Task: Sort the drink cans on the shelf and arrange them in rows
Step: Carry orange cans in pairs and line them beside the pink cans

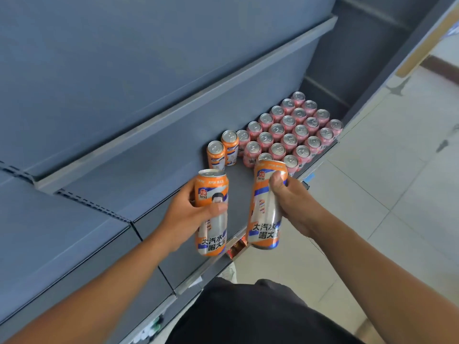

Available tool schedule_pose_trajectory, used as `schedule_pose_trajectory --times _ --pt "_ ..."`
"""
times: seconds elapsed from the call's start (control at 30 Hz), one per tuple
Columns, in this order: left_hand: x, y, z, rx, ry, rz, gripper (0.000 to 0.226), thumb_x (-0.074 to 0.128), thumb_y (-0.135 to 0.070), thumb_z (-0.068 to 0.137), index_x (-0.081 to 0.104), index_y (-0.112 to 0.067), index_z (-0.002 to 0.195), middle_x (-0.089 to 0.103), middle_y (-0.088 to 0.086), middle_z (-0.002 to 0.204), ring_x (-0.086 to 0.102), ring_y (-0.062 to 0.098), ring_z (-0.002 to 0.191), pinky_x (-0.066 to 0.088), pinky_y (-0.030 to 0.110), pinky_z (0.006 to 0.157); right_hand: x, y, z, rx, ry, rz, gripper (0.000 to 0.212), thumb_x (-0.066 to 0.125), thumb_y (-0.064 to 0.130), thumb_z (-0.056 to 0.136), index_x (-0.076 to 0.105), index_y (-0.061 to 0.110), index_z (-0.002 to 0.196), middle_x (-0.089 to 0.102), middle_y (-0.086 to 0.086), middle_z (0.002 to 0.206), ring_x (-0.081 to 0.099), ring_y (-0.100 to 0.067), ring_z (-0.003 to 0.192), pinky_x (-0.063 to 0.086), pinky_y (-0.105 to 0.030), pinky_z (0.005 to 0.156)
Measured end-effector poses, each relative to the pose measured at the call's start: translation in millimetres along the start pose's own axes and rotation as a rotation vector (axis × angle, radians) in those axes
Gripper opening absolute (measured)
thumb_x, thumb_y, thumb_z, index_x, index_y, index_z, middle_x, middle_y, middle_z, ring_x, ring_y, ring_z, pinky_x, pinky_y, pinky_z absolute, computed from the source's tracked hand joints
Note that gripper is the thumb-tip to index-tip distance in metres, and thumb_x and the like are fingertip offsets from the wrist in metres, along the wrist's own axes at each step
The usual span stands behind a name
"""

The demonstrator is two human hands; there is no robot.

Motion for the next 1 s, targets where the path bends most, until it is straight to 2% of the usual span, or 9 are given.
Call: schedule_pose_trajectory --times 0.07,0.17,0.27,0.33,0.47,0.63,0.73,0.8,1.0 --pt "-3 0 14 -0.043 -0.026 -0.061 0.052 0.084 -0.037 0.058 0.066 -0.026 0.105 0.075 0.001 0.098 0.073 0.021 0.090 0.059 0.036 0.078 1 4 12 0.065 0.036 0.087 0.031 0.060 0.039 0.088 0.061 0.015 0.107 0.074 -0.004 0.091 0.074 -0.019 0.083 0.061 -0.032 0.070" --pt "-6 2 32 -0.102 -0.038 -0.160 0.046 0.080 -0.031 0.067 0.063 -0.020 0.109 0.075 0.004 0.098 0.073 0.023 0.090 0.056 0.037 0.077 4 8 31 0.104 0.081 0.130 0.037 0.081 0.020 0.077 0.063 0.012 0.109 0.072 -0.008 0.093 0.072 -0.024 0.088 0.060 -0.043 0.082" --pt "-8 0 47 -0.127 -0.019 -0.185 0.055 0.083 -0.035 0.062 0.060 -0.021 0.110 0.074 0.001 0.094 0.072 0.020 0.087 0.057 0.033 0.073 6 15 51 0.073 0.064 0.023 0.034 0.079 0.012 0.079 0.062 0.010 0.108 0.071 -0.009 0.092 0.071 -0.026 0.088 0.060 -0.043 0.082" --pt "-8 -1 56 -0.128 0.027 -0.133 0.058 0.084 -0.030 0.062 0.058 -0.022 0.113 0.074 0.000 0.094 0.072 0.018 0.087 0.059 0.032 0.073 7 21 64 0.028 0.056 -0.066 0.037 0.081 0.014 0.075 0.063 0.009 0.106 0.071 -0.011 0.092 0.071 -0.027 0.087 0.061 -0.041 0.080" --pt "-5 2 76 -0.149 0.050 -0.084 0.067 0.085 -0.021 0.064 0.054 -0.022 0.123 0.072 0.006 0.105 0.072 0.023 0.096 0.060 0.041 0.084 0 30 92 -0.023 0.044 -0.178 0.033 0.083 0.012 0.076 0.064 0.016 0.103 0.074 -0.010 0.094 0.073 -0.028 0.089 0.061 -0.042 0.079" --pt "6 4 108 -0.173 -0.061 -0.080 0.059 0.085 -0.011 0.072 0.055 -0.021 0.122 0.073 0.002 0.106 0.072 0.019 0.097 0.058 0.041 0.086 -19 36 131 -0.045 0.096 -0.231 0.034 0.083 0.011 0.078 0.063 0.015 0.105 0.075 -0.003 0.091 0.074 -0.020 0.085 0.061 -0.033 0.076" --pt "17 4 128 -0.178 -0.189 -0.090 0.053 0.084 -0.006 0.074 0.059 -0.022 0.117 0.074 -0.003 0.101 0.073 0.013 0.090 0.058 0.029 0.075 -31 35 160 -0.038 0.108 -0.223 0.044 0.086 0.010 0.075 0.062 0.012 0.111 0.076 -0.004 0.092 0.074 -0.019 0.083 0.060 -0.029 0.070" --pt "25 5 139 -0.180 -0.256 -0.099 0.051 0.084 -0.005 0.075 0.060 -0.022 0.116 0.075 -0.004 0.099 0.073 0.012 0.088 0.057 0.025 0.071 -39 32 178 -0.015 0.115 -0.209 0.047 0.087 0.013 0.074 0.062 0.012 0.113 0.076 -0.005 0.094 0.074 -0.020 0.085 0.060 -0.032 0.072" --pt "45 22 166 -0.210 -0.404 -0.125 0.060 0.087 -0.007 0.071 0.057 -0.028 0.120 0.074 -0.004 0.105 0.072 0.016 0.095 0.058 0.034 0.081 -58 27 221 0.015 0.202 -0.299 0.038 0.084 0.020 0.078 0.062 0.020 0.109 0.075 0.008 0.095 0.073 -0.008 0.086 0.058 -0.023 0.071"
Point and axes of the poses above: each hand's wrist, its own z-axis towards the middle knuckle, its own x-axis out of the palm, y = z × x, the point moved 2 cm from there along z, towards the middle knuckle
